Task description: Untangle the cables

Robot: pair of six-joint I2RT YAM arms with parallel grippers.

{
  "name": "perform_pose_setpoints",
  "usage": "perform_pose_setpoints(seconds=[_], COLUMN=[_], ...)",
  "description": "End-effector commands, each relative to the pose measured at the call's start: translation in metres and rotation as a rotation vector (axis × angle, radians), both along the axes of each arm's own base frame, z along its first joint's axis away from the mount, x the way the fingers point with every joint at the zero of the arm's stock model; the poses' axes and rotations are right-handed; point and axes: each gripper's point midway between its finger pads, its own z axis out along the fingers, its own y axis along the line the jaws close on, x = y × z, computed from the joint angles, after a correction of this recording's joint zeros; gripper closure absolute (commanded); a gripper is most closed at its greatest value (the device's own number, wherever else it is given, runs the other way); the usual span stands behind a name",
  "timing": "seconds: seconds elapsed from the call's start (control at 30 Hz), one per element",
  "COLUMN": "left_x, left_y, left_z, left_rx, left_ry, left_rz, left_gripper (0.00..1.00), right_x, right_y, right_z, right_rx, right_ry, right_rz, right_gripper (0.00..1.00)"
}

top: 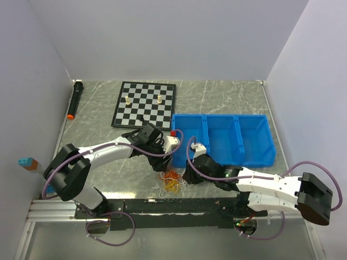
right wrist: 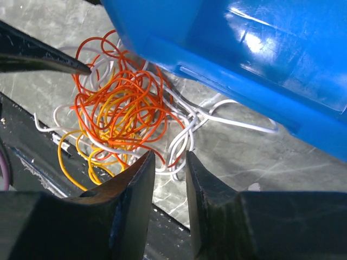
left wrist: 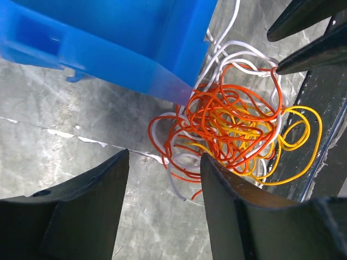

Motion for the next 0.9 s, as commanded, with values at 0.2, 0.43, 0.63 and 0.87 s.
perform_pose_setpoints(seconds=[0.2, 0.43, 0.63, 0.87], left_x=[-0.004, 0.001, 0.020, 0.047], left_y=[-0.005, 0.000, 0.018, 0.051], left_z=[-0.009, -0.010, 0.008, 0.029], left_rx=[-0.020, 0.021, 0.008, 0.043], left_ry=[0.032, 0.016, -0.053, -0.157], left_rz=[-0.008, 0.000, 0.054, 0.142], left_gripper=[0.46, 0.99, 0.99, 0.99], right_x=[0.008, 0.000, -0.010, -0.018], right_y=[0.013, -0.003, -0.035, -0.054], right_z=[0.003, 0.008, 0.005, 0.006], right_rx=[0.032, 0.026, -0.019, -0.049], right_ry=[-0.008, -0.005, 0.009, 0.022], right_rz=[-0.026, -0.046, -0.107, -0.133], right_gripper=[0.82, 1.00, 1.00, 1.00])
